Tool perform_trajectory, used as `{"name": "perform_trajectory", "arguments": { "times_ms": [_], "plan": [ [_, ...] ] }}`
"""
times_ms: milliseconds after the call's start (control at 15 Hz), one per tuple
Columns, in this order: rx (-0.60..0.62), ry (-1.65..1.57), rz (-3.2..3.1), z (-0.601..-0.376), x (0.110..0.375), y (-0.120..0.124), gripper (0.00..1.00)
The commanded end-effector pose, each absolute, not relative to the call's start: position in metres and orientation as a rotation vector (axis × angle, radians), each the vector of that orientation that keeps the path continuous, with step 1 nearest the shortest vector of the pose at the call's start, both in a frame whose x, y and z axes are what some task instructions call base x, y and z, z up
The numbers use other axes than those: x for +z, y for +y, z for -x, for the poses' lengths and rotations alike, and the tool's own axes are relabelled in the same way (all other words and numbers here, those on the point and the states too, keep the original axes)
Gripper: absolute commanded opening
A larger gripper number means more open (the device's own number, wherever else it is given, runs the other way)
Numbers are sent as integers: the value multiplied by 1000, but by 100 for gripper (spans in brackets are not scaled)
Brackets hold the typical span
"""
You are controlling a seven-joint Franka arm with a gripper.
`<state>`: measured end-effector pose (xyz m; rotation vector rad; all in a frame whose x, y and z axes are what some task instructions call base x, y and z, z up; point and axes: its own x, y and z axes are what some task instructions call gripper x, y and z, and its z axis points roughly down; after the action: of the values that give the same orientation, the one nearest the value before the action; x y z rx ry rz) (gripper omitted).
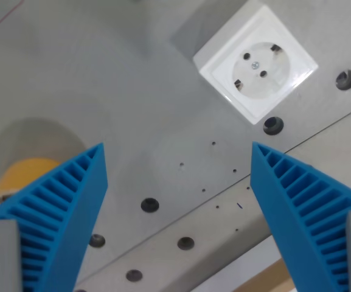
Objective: Move above the white socket
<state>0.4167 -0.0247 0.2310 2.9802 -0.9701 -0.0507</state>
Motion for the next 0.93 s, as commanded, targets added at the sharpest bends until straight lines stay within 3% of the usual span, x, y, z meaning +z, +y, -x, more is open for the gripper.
{"name": "perform_trajectory", "arguments": {
  "times_ms": [67, 933],
  "plan": [
    [87, -1497, -2755, -412, 221, -32, 100],
    [109, -1899, -2488, -401, 185, -69, 100]
  ]
}}
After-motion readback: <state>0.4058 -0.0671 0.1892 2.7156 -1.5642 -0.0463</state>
